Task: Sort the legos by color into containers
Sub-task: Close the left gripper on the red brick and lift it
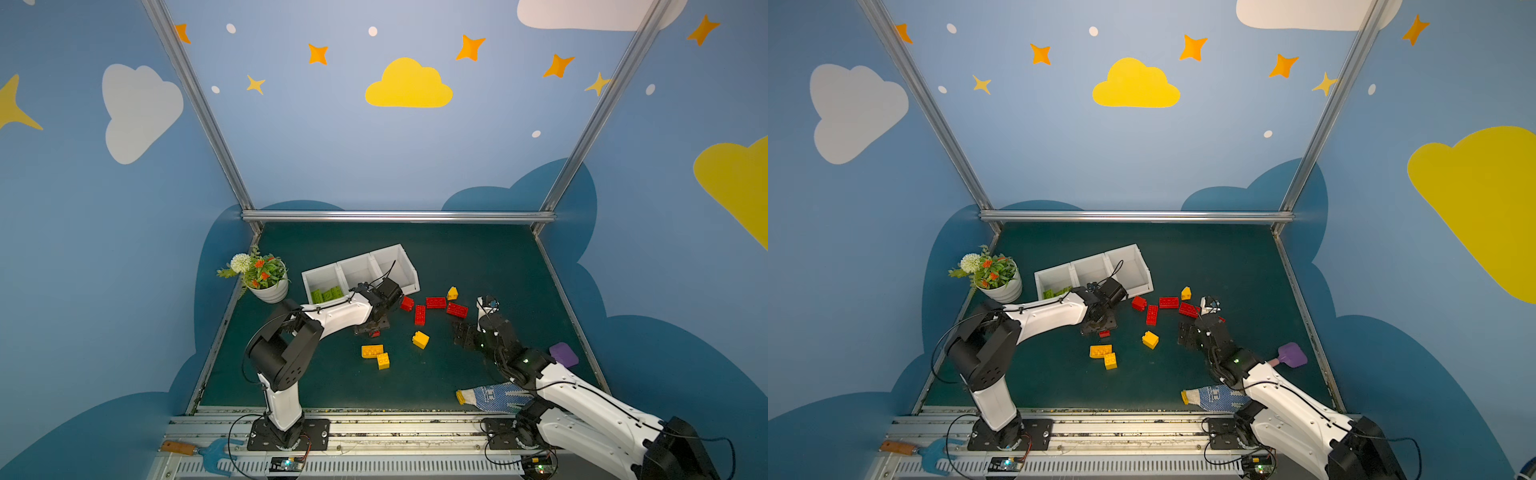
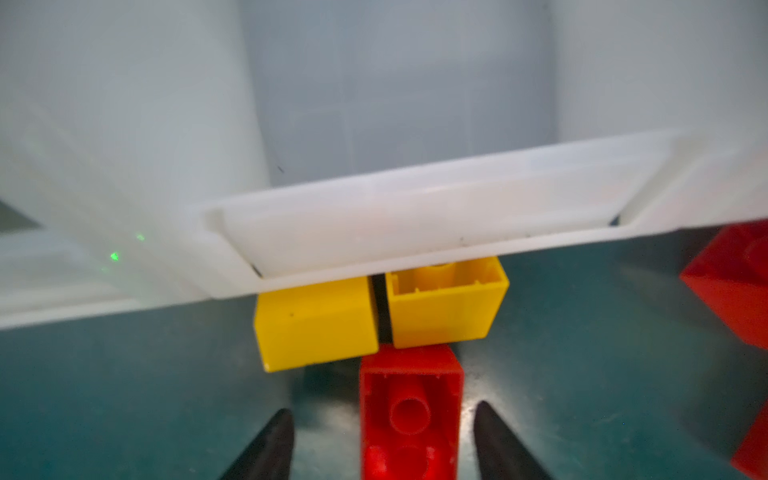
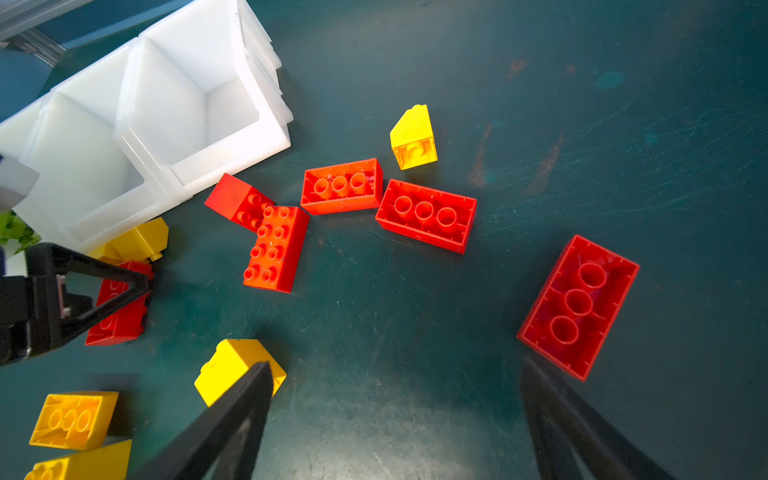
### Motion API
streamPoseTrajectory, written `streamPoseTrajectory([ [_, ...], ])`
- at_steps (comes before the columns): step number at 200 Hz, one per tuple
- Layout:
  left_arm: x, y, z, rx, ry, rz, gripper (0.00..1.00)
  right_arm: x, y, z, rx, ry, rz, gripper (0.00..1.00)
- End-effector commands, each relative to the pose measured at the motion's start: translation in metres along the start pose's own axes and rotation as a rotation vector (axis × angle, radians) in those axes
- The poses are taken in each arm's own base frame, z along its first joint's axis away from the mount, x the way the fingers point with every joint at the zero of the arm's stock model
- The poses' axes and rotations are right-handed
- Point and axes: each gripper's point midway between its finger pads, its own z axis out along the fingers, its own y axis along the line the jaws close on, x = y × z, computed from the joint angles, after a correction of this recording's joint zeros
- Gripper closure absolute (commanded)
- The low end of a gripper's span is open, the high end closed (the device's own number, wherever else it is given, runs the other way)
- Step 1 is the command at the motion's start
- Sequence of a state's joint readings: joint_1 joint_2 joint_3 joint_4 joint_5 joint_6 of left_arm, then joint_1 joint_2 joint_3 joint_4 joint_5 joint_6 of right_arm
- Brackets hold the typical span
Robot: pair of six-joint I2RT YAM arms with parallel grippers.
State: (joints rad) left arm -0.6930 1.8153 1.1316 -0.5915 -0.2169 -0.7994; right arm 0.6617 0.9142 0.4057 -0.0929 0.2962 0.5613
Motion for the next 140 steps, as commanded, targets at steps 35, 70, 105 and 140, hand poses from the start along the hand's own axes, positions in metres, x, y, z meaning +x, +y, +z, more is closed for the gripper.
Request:
streamPoseTrajectory([
  [35,0.000,-0.008,0.003,-0.010,0.000,0.017,0.59,-0.012,0.004,0.000,0.001,-0.026,0.002,0.10],
  [70,-0.004,-0.013,-0.012,0.022,-0.020,0.027,0.62,-0.011,0.004,0.001,0.002,-0.023,0.002,0.10],
  [105,-0.015,-0.024,-0.041,0.109,-0.051,0.053,0.67,-0.009,0.005,0.003,0.000,-0.014,0.000,0.10],
  [140,-0.034,-0.028,-0.078,0.166,-0.114,0.071,0.67,-0.008,0.007,0.006,-0.007,-0.001,-0.004,0.10],
])
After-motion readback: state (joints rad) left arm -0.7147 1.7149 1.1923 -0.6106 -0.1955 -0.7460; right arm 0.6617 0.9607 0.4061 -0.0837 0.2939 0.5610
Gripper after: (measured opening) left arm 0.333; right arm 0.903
